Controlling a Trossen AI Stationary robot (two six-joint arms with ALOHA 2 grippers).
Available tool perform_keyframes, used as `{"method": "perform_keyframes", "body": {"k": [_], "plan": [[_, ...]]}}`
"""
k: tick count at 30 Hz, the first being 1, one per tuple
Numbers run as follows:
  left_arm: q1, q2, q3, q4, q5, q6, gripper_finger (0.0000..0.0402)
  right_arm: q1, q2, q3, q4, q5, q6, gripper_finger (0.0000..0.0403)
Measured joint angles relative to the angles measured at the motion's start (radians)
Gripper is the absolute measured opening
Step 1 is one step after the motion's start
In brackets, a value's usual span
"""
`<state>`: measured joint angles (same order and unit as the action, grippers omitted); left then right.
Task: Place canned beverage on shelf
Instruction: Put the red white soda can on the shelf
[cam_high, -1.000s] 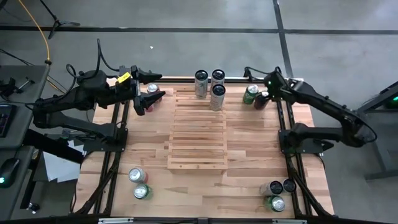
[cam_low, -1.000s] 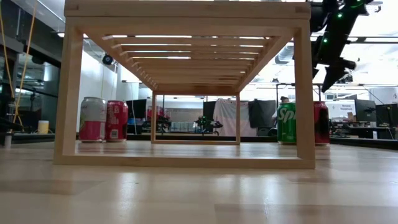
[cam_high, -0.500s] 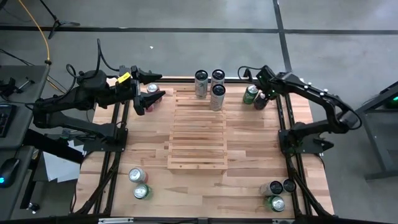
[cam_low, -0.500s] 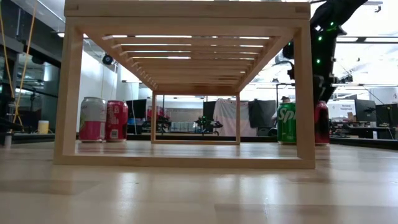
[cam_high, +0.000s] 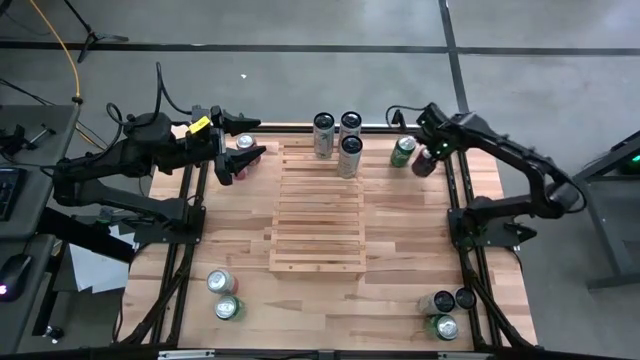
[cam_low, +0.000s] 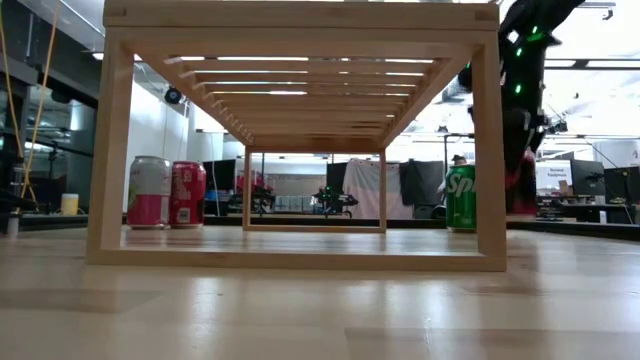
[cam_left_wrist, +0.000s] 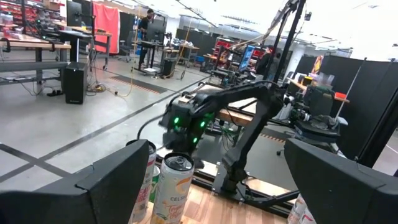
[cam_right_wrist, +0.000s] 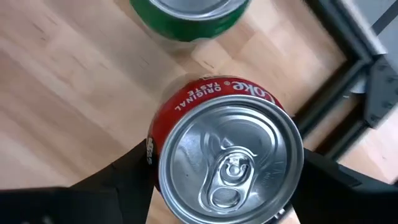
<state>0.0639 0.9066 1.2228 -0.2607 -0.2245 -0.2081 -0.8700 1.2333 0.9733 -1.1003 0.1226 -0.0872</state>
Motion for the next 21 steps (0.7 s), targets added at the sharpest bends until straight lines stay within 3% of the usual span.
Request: {"method": "perform_keyframes", "body": {"k": [5, 9, 15, 21], "plan": [[0.0, 0.0, 0.0, 0.0, -0.01, 0.0, 0.0366, 0.038, -0.111, 0.155, -0.177, -0.141, 0.023, 0.0278], [0.0, 0.0, 0.0, 0.0, -0.033, 0.0, 0.0366, 0.161, -0.154, 0.333, -0.311, -0.255, 0.079, 0.0278], [0.0, 0.0, 0.0, -0.001, -0.052, 0.001, 0.0366, 0.541, -0.101, 0.609, -0.412, -0.323, 0.246, 0.0278], [0.0, 0.0, 0.0, -0.004, -0.098, 0.001, 0.0366, 0.886, 0.098, 0.858, -0.413, -0.248, 0.262, 0.0278]]}}
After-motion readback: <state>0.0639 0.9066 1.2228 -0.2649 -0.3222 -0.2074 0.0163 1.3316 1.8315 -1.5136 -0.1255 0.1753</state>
